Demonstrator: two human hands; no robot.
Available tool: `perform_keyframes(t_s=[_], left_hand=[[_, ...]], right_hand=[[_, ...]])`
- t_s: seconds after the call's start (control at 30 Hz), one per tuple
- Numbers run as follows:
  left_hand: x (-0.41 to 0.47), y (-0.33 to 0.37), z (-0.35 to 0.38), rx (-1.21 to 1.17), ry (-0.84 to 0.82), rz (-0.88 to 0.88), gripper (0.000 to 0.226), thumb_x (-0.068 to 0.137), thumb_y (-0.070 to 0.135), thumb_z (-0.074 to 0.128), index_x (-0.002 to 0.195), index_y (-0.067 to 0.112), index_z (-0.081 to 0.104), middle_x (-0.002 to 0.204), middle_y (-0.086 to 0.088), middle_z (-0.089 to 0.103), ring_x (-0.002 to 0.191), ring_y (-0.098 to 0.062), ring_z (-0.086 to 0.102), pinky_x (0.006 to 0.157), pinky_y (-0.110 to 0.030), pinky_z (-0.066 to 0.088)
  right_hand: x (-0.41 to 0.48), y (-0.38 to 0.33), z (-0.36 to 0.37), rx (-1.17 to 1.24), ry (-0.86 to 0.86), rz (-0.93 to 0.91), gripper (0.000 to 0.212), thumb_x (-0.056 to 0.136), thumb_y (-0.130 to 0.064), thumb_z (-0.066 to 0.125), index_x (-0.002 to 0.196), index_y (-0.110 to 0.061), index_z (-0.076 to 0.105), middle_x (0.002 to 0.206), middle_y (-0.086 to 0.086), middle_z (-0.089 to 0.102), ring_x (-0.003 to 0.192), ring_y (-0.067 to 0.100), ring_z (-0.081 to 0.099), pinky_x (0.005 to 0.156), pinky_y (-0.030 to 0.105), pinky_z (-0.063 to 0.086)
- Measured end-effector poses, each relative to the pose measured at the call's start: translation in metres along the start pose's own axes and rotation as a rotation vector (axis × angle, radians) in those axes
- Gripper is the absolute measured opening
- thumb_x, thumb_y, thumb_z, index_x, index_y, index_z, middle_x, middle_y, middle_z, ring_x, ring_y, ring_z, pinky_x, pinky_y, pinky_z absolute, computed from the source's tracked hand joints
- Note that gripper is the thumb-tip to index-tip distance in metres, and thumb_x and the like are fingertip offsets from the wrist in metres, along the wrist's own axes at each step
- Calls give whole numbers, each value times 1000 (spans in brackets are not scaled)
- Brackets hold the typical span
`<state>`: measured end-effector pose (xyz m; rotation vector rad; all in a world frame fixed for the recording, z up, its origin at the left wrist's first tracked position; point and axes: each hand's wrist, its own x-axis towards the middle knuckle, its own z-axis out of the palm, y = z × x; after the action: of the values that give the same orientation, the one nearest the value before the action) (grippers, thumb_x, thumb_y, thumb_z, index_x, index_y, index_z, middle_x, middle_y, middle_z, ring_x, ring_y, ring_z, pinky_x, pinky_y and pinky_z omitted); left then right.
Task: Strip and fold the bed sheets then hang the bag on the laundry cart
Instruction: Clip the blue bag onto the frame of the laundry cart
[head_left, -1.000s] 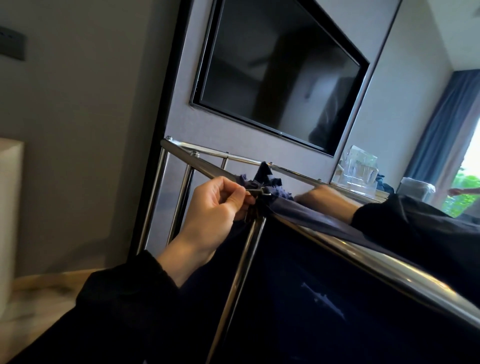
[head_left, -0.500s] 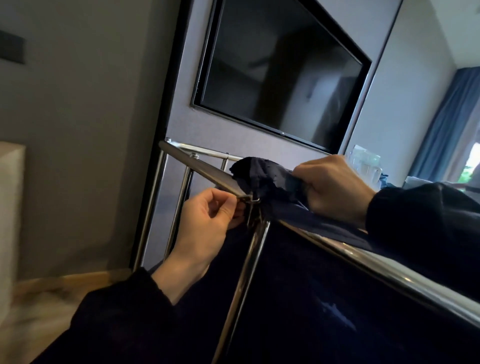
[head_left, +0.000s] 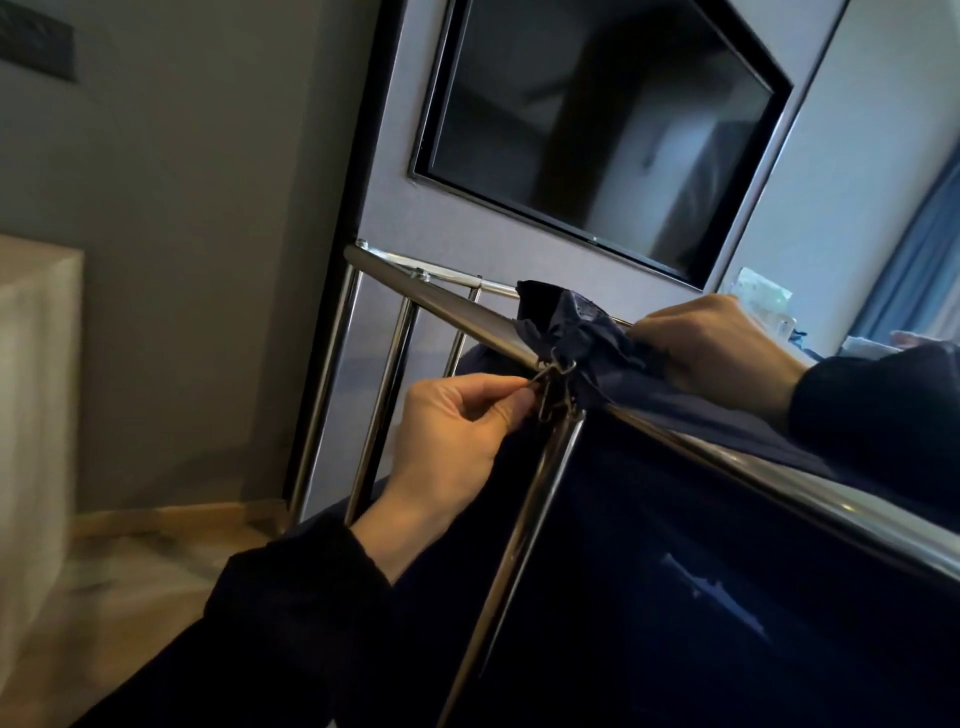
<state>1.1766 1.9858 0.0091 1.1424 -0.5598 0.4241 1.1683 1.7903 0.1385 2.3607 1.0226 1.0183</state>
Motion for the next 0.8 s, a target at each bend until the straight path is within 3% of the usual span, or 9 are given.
perform_keyframes(t_s=[0.13, 0.33, 0.43, 0.5, 0.63, 0.8], left_hand=[[3, 2, 4, 28, -3, -1, 24, 82, -3, 66, 79, 20, 73, 75, 2, 74, 74, -14, 71, 73, -25, 58], [2, 0, 5, 101, -17, 21, 32, 85, -3, 64, 77, 27, 72, 76, 5, 75, 76, -13, 72, 75, -27, 57], [0, 0, 3, 78, -56, 12, 24, 87, 1, 62, 85, 22, 74, 83, 1, 75, 83, -18, 72, 80, -32, 57], [-1, 0, 0, 9, -112, -42, 14, 86, 11, 62, 91, 15, 74, 90, -6, 75, 90, -23, 71, 86, -37, 55], [3, 4, -2, -156, -188, -245, 21, 81, 18, 58, 91, 7, 72, 94, -11, 74, 92, -22, 69, 87, -37, 55], [10, 11, -8, -123, -291, -372, 19, 72, 26, 63, 79, 16, 77, 86, -3, 74, 80, -11, 66, 79, -32, 49]], right_hand=[[-1, 1, 0, 2, 17, 10, 11, 60, 0, 54, 65, -4, 63, 50, 9, 54, 43, 30, 51, 41, 34, 45], [0, 0, 0, 6, -1, 28, 11, 61, 0, 53, 65, -5, 62, 50, 9, 53, 43, 29, 50, 45, 31, 41], [0, -1, -1, 10, -13, 42, 10, 60, 0, 52, 63, -4, 61, 49, 10, 51, 43, 30, 49, 44, 31, 40], [0, 0, -1, 16, -3, 49, 14, 63, -3, 48, 64, -4, 61, 49, 11, 52, 43, 32, 49, 43, 32, 42], [0, 1, -3, 61, 26, 29, 30, 68, -19, 34, 63, -5, 61, 49, 12, 52, 42, 33, 48, 42, 34, 45], [-1, 2, -4, 42, 44, 48, 30, 67, -21, 34, 60, -6, 58, 49, 9, 51, 43, 33, 47, 41, 34, 44]])
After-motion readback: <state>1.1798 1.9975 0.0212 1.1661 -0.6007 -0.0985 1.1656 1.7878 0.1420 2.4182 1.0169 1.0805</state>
